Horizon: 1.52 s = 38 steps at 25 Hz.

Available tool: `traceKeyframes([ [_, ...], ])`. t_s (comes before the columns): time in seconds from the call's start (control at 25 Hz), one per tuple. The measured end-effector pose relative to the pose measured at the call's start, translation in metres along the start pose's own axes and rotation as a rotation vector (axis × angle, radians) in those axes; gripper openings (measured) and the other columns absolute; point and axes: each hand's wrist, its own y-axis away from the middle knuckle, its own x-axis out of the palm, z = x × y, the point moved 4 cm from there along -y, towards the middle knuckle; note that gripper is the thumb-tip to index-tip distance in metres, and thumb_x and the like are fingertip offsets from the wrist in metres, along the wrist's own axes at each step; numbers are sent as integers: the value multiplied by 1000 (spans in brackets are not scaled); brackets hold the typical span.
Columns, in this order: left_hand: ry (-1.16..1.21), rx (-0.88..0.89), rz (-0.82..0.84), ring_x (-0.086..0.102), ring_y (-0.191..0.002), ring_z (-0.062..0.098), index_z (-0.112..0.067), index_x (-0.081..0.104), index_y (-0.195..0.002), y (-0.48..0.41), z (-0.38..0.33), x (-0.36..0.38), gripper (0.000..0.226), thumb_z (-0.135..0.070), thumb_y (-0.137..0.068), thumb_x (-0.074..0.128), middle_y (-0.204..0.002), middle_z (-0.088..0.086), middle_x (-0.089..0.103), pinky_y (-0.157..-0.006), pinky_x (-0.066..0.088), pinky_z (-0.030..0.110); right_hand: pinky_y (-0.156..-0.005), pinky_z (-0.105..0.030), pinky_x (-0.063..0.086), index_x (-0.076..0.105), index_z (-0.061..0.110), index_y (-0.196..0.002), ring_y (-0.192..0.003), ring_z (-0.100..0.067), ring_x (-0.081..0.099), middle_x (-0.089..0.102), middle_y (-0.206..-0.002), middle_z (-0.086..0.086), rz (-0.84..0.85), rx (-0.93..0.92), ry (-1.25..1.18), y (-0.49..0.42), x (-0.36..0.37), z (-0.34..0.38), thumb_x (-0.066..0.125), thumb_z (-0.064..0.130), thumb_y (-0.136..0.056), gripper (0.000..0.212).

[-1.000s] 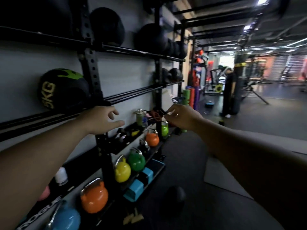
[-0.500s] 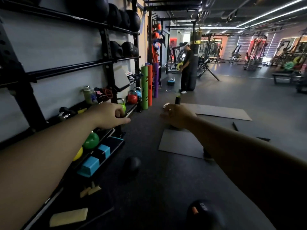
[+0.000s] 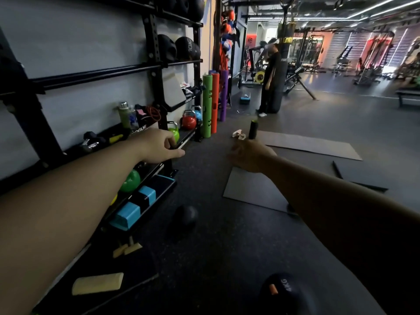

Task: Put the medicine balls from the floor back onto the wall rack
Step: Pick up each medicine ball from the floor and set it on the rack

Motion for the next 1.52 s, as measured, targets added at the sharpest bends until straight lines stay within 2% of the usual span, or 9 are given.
traceKeyframes([
  [0.16, 36, -24, 18, 66, -99, 16, -38, 66, -115, -75, 67, 22, 64, -87, -74, 63, -108, -12, 70, -92, 58, 42, -96, -48, 53, 65, 23, -124, -108, -28, 66, 70, -117, -5, -12, 70, -36, -92, 20, 13, 63, 50, -95, 40],
  [0.32, 80, -32, 99, 63, -99, 16, -35, 68, -116, -133, 123, 56, 61, -83, -79, 65, -105, -12, 68, -83, 52, 35, -80, -36, 50, 60, 31, -105, -99, -25, 64, 66, -109, -2, 28, 38, 11, -170, 67, 42, 59, 59, -95, 31],
  [0.48, 97, -67, 125, 59, -96, 14, -38, 65, -117, -188, 170, 75, 58, -83, -80, 64, -101, -17, 61, -66, 40, 27, -80, -36, 51, 64, 34, -119, -106, -24, 64, 66, -119, 2, 137, 61, 31, -239, 125, 55, 60, 61, -92, 38],
  [0.68, 107, -111, 187, 65, -107, 18, -33, 66, -124, -250, 218, 114, 64, -80, -82, 64, -119, -9, 69, -92, 57, 42, -91, -44, 55, 62, 31, -125, -110, -27, 63, 66, -125, -2, 167, 59, 35, -320, 173, 40, 61, 62, -92, 45],
  [0.8, 90, -147, 204, 63, -113, 19, -33, 63, -132, -299, 238, 156, 68, -80, -83, 62, -129, -7, 66, -94, 55, 42, -91, -46, 55, 59, 34, -132, -113, -28, 62, 62, -132, -3, 186, 44, 24, -381, 216, 11, 59, 67, -90, 54],
  [1.08, 186, -326, 278, 63, -121, 28, -26, 62, -137, -420, 298, 279, 72, -74, -85, 68, -136, 4, 62, -105, 51, 46, -95, -52, 52, 42, 35, -149, -127, -38, 53, 50, -146, -9, 371, -30, 46, -538, 351, -57, 50, 77, -89, 74],
  [1.28, 272, -480, 354, 62, -122, 23, -29, 60, -138, -478, 359, 392, 80, -83, -78, 61, -139, 0, 62, -100, 52, 43, -103, -56, 46, 38, 36, -152, -135, -39, 46, 46, -154, -9, 561, -39, 49, -608, 482, -106, 48, 79, -88, 77],
  [1.4, 301, -510, 382, 63, -118, 21, -31, 58, -140, -503, 394, 486, 76, -81, -82, 61, -141, -3, 60, -91, 50, 38, -103, -56, 45, 38, 35, -153, -135, -38, 45, 45, -154, -8, 635, 10, 40, -622, 578, -145, 48, 76, -90, 76],
  [1.52, 354, -559, 446, 61, -123, 22, -30, 58, -140, -518, 427, 608, 70, -75, -87, 65, -142, -2, 58, -100, 52, 43, -101, -56, 46, 36, 35, -153, -136, -37, 44, 45, -153, -7, 696, 56, 32, -628, 692, -183, 49, 75, -91, 75],
])
